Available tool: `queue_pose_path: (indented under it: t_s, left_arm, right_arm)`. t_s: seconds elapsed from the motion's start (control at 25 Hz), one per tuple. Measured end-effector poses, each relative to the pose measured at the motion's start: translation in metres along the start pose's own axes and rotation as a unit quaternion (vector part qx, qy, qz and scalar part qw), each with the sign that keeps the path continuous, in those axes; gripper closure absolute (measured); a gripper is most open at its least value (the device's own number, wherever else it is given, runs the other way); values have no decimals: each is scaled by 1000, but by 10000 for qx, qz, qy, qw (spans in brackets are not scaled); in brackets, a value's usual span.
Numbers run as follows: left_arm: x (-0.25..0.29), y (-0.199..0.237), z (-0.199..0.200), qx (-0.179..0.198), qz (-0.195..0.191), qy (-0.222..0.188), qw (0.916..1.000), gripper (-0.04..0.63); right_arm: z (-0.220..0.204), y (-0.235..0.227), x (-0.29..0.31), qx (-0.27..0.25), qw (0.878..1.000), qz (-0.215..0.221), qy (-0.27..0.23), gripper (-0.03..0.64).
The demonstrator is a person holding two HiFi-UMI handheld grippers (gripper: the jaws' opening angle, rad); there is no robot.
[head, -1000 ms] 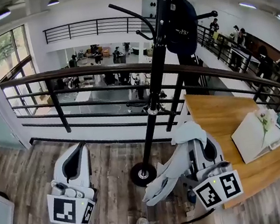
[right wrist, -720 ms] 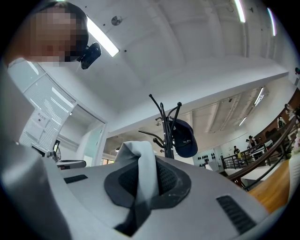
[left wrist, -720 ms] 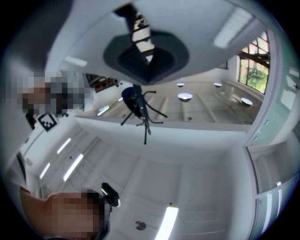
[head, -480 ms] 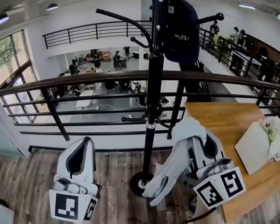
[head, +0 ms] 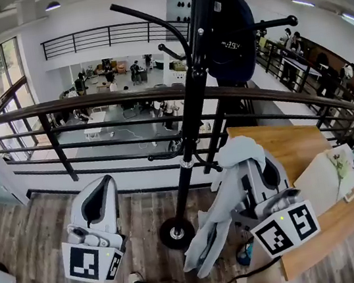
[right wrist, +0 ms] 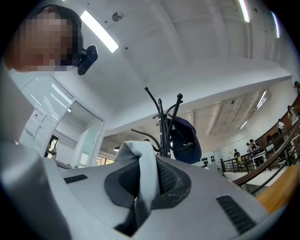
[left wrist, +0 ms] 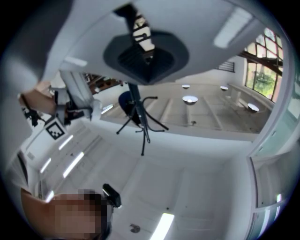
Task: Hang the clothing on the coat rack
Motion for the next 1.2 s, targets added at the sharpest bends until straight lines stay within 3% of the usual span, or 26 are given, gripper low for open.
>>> queue_pose_path:
  t_s: [0.48, 1.0, 1.2]
  left_arm:
    - [53, 68, -31, -282, -853, -340, 9954, 589]
    - [77, 138, -78, -636, -1271, -423, 9889, 589]
    - [89, 139, -80, -776, -1459, -507, 9849, 589]
  right_arm:
    - [23, 17, 57, -406, 9953, -764, -438, 611]
    - [39, 45, 126, -665, 9885, -1200, -639, 611]
    - [60, 46, 145, -941, 9854, -1297, -570, 611]
Point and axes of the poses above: the fingertips, and each gripper's own axes: x forward along the fingers, y to its left, z out of its top, the point moved 7 cm from there along -x, backward along the fingers, and after that the axes turned 4 degrees about x, right-handed, at the moved point
